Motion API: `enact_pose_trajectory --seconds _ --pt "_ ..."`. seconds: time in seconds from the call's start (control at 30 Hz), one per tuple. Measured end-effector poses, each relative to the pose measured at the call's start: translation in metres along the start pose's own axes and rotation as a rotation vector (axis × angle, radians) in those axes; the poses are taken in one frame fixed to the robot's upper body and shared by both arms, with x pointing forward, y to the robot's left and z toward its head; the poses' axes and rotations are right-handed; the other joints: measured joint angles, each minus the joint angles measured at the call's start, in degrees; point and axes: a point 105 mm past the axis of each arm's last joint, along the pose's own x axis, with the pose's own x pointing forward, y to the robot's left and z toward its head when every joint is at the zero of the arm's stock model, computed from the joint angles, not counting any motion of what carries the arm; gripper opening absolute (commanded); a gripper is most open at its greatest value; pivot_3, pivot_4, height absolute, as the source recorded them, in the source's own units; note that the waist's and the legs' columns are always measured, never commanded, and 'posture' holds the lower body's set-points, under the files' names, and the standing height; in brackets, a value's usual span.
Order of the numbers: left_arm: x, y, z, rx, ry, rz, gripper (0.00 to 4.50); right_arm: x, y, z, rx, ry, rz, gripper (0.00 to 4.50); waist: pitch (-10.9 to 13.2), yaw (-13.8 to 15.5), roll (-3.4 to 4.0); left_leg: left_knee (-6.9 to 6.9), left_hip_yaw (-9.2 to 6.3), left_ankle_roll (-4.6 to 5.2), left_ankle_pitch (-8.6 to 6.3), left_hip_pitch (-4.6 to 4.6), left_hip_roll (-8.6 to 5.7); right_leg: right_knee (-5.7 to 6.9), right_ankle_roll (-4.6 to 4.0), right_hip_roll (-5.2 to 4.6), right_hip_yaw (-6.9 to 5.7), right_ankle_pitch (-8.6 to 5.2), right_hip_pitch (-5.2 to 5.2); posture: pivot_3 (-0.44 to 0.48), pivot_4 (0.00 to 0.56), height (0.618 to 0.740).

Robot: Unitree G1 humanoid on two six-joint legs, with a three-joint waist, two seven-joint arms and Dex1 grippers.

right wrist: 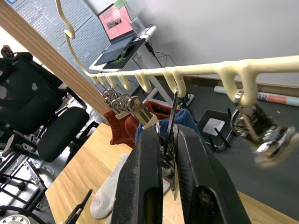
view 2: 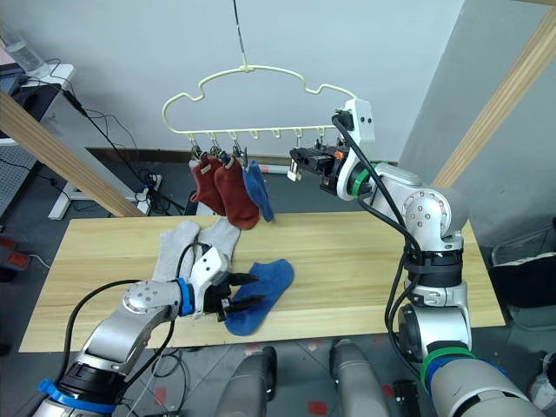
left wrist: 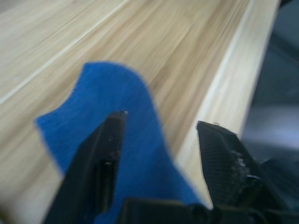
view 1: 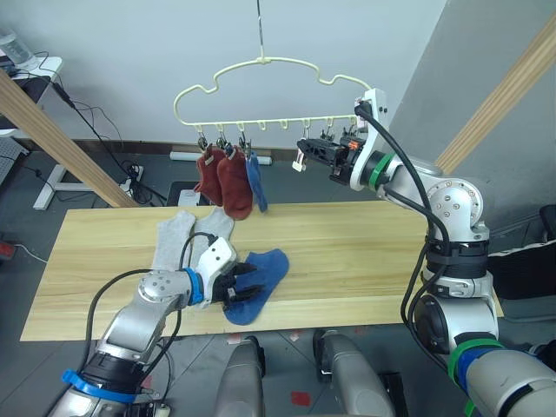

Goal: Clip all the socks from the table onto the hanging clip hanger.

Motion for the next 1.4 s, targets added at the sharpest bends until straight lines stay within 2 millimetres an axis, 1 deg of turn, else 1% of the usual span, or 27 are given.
enact_pose_trajectory --seconds 0.07,0.13,0.27,0.33,0.4,0.53,0.67,0.77,0.8,0.87,1.23,1.33,1.4 --pt "0.002 0.009 0.008 0.001 -0.021 0.044 2.60 0.000 0.000 0.000 -0.001 0.002 0.001 0.34 0.0 0.0 -0.01 0.02 0.00 0.00 0.00 0.00 0.01 0.01 0.00 0.01 0.00 0.00 0.00 -0.039 0.299 0.740" --pt "0.002 0.018 0.007 0.011 -0.010 0.087 2.60 0.001 0.001 -0.001 -0.003 0.007 0.003 0.34 0.0 0.0 -0.01 0.01 0.01 0.00 0.00 0.00 0.00 0.00 0.00 0.01 0.01 0.00 0.00 -0.043 0.298 0.740" --pt "0.009 0.037 -0.013 0.016 0.076 0.189 2.60 0.001 0.001 -0.002 -0.009 0.011 0.003 0.34 0.0 -0.1 0.00 -0.01 0.02 0.00 0.00 0.00 0.01 0.01 -0.02 0.01 0.00 0.02 -0.01 -0.048 0.298 0.740" --pt "0.018 0.035 -0.025 0.004 0.114 0.184 2.60 0.001 0.002 -0.003 -0.010 0.011 0.004 0.34 0.0 0.0 0.00 0.00 0.02 0.00 0.00 -0.01 -0.01 0.00 -0.15 -0.01 0.00 0.10 -0.01 -0.052 0.297 0.740" --pt "0.024 0.030 -0.031 0.005 0.134 0.165 2.60 0.001 0.002 -0.003 -0.009 0.011 0.004 0.34 0.0 0.0 -0.01 0.00 0.02 0.00 0.00 -0.03 -0.03 -0.01 -0.19 -0.02 0.00 0.12 -0.01 -0.052 0.297 0.740" --pt "0.031 0.035 -0.029 0.065 0.162 0.170 2.60 0.001 0.004 -0.003 -0.015 0.008 0.006 0.34 0.0 0.0 -0.01 0.04 -0.01 0.01 0.01 -0.01 -0.01 0.07 -0.18 -0.01 -0.01 0.11 -0.01 -0.061 0.301 0.740" --pt "0.034 0.033 -0.029 0.056 0.165 0.157 2.60 0.000 0.003 -0.004 -0.016 0.008 0.000 0.34 0.0 -0.1 0.00 0.07 0.01 0.01 0.01 0.01 -0.02 0.10 -0.16 -0.01 0.01 0.11 0.01 -0.065 0.306 0.740" --pt "0.034 0.032 -0.030 0.051 0.167 0.150 2.01 0.000 0.003 -0.004 -0.015 0.009 -0.002 0.34 0.0 -0.1 0.00 0.08 0.01 0.02 0.01 0.01 -0.02 0.10 -0.16 -0.02 0.01 0.11 0.01 -0.067 0.307 0.740" --pt "0.034 0.032 -0.030 0.051 0.168 0.149 1.71 0.000 0.003 -0.004 -0.015 0.009 -0.002 0.34 0.0 -0.1 0.00 0.08 0.01 0.02 0.01 0.01 -0.02 0.10 -0.17 -0.01 0.01 0.11 0.01 -0.067 0.307 0.740" --pt "0.034 0.031 -0.031 0.048 0.170 0.142 1.39 -0.001 0.002 -0.004 -0.014 0.008 -0.002 0.34 0.0 -0.1 0.00 0.08 0.01 0.02 0.01 0.01 -0.02 0.10 -0.18 -0.01 0.00 0.11 0.01 -0.064 0.310 0.740" --pt "0.031 0.030 -0.033 0.051 0.175 0.126 0.25 -0.001 0.002 -0.004 -0.014 0.006 -0.003 0.34 0.0 -0.1 0.00 0.08 0.00 0.02 0.01 0.01 -0.02 0.12 -0.18 -0.02 0.01 0.11 0.01 -0.059 0.316 0.740" --pt "0.031 0.029 -0.033 0.057 0.170 0.124 0.01 0.000 0.001 -0.004 -0.013 0.007 -0.004 0.34 0.0 -0.1 0.00 0.08 0.00 0.02 0.01 0.01 -0.02 0.12 -0.18 -0.02 0.00 0.12 0.01 -0.059 0.317 0.740" --pt "0.031 0.028 -0.033 0.058 0.165 0.122 0.01 0.000 0.000 -0.004 -0.008 0.009 -0.005 0.34 0.0 -0.1 0.00 0.08 0.00 0.02 0.01 0.01 -0.02 0.13 -0.18 -0.02 0.01 0.12 0.01 -0.058 0.318 0.740"
